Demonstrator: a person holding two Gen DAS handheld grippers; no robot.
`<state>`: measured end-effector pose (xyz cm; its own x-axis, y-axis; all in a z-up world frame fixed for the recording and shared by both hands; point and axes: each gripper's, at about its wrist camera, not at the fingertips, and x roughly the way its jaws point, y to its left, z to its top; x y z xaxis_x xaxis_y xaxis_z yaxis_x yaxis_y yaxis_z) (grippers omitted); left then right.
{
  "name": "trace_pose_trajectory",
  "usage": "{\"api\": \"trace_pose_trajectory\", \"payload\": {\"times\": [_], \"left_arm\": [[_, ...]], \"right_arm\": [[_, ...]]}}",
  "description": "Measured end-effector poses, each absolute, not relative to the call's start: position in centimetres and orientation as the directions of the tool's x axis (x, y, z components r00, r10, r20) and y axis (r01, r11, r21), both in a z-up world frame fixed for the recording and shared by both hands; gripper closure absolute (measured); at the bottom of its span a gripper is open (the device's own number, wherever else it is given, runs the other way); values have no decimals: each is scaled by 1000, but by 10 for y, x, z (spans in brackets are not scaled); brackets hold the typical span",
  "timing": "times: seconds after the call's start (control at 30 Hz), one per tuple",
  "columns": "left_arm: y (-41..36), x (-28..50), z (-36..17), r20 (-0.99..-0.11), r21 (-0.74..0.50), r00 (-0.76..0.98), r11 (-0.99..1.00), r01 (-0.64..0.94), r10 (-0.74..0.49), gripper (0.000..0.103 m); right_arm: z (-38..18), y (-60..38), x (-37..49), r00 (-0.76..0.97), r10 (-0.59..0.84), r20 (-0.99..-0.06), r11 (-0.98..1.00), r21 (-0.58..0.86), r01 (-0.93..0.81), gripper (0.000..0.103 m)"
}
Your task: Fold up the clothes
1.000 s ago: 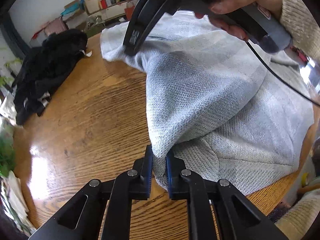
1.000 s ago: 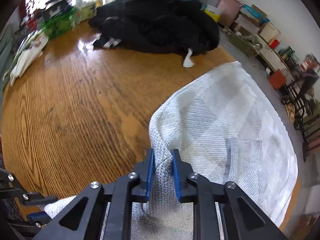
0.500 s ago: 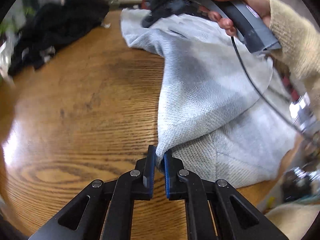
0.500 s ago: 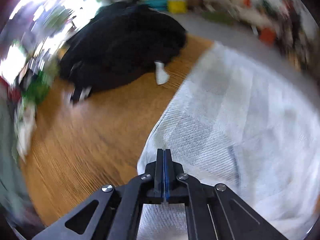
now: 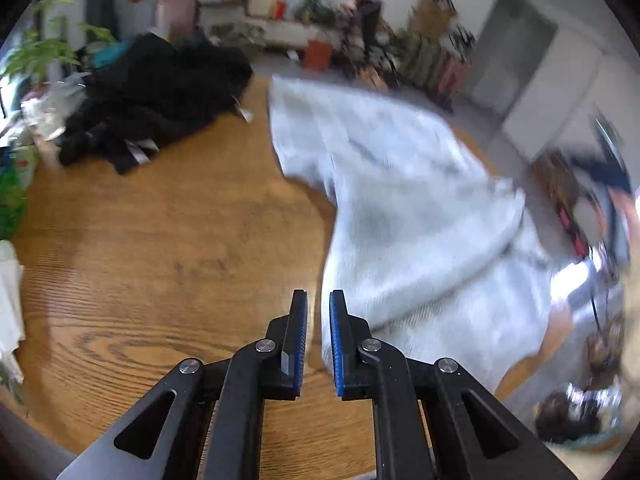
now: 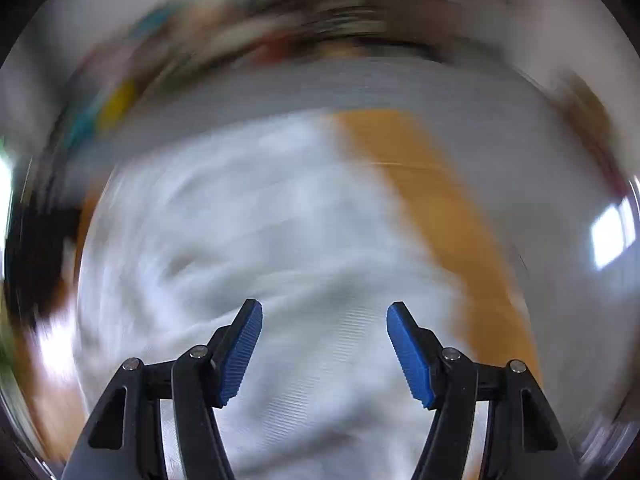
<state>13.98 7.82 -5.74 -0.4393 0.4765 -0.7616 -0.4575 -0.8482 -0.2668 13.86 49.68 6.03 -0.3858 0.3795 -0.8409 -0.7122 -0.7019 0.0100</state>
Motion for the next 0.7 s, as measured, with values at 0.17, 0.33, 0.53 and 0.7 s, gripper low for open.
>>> {"api": "trace_pose_trajectory", "payload": {"times": [0.17, 0.33, 0.53, 0.7], "left_arm": [[82, 135, -23, -731, -104, -615, -939, -327, 295, 89], [105, 113, 4, -743, 8, -650, -968, -249, 161, 88], [133, 99, 16, -703, 76, -707, -980, -185, 79, 88], [147, 92, 19, -671, 171, -741, -969, -176, 16, 88]], "right_arm": [[135, 518, 317, -148, 833, -534, -312, -232, -922, 29], [121, 469, 389, 35, 953, -302, -157, -589, -792, 14], [74, 388, 417, -22, 955, -295, -195, -571, -798, 11], [40, 344, 398, -152, 923, -353, -285, -365, -886, 11]]}}
